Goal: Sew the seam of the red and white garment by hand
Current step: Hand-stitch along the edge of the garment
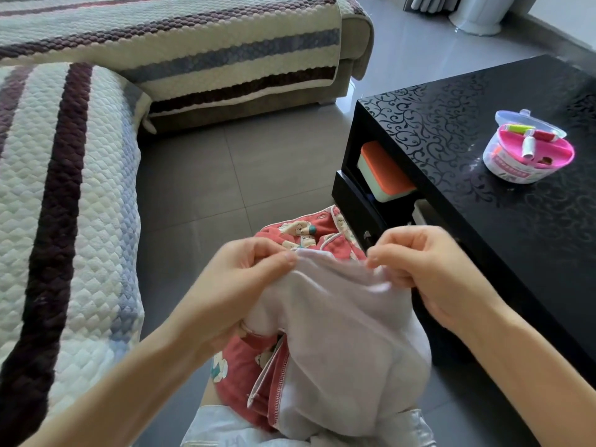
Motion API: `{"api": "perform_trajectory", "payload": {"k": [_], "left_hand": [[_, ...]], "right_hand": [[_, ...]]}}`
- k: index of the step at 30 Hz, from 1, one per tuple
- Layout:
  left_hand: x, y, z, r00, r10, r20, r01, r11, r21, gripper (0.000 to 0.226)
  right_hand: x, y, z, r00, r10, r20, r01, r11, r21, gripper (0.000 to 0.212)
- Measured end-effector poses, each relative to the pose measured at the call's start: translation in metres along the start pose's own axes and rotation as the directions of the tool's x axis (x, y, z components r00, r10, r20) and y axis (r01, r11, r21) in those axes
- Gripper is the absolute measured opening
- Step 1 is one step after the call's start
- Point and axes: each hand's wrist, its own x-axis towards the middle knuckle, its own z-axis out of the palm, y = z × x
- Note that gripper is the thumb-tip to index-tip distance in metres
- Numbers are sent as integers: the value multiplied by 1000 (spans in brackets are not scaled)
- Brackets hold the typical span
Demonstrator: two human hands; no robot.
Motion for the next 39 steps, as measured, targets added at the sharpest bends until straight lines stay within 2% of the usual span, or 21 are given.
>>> {"api": "perform_trajectory", "payload": {"k": [2,6,7,9,11,12,16,20,25,30,32,36,39], "left_hand": [[1,-3,-6,1000,24,-20,-24,1000,-11,22],[0,-1,-5,995,14,103,-8,998,-62,12],[1,0,-5,992,29,123,-22,998,-52,12],[2,1,-5,985,71,159,-68,997,-22,11],[3,2,-7,977,116,180,-115,993,-12,15],[3,3,-7,973,135,186,-137,991,-2,15],[3,7,-8,971,165,173,-168,986,4,8],[7,5,-7,979,129,156,-134,991,23,15],[14,4,-4,985,49,165,-49,999,-2,23],[15,7,-4,991,12,130,-8,999,-35,18],[15,9,-4,992,4,123,1,999,-37,15],[14,14,-4,994,-2,110,2,1000,-4,11],[13,16,-3,994,0,105,0,1000,1,10]], "right_hand": [[0,3,-6,995,-91,-37,89,994,-70,17],[-1,-3,6,959,-258,121,273,954,-123,12],[2,-5,10,948,-274,165,295,947,-126,20],[9,-7,18,929,-267,255,311,939,-147,28],[15,-10,23,916,-240,320,300,942,-154,20],[18,-12,24,914,-219,342,281,949,-145,15],[26,-18,17,910,-143,390,194,977,-94,24],[26,-16,12,918,-132,374,189,975,-120,25],[23,-5,16,943,-204,262,260,944,-203,33],[12,-3,16,924,-320,208,366,897,-248,19],[6,-3,14,906,-362,220,419,846,-330,17],[0,-4,16,839,-498,219,531,661,-531,19],[-1,-6,17,819,-541,191,541,618,-570,19]]}}
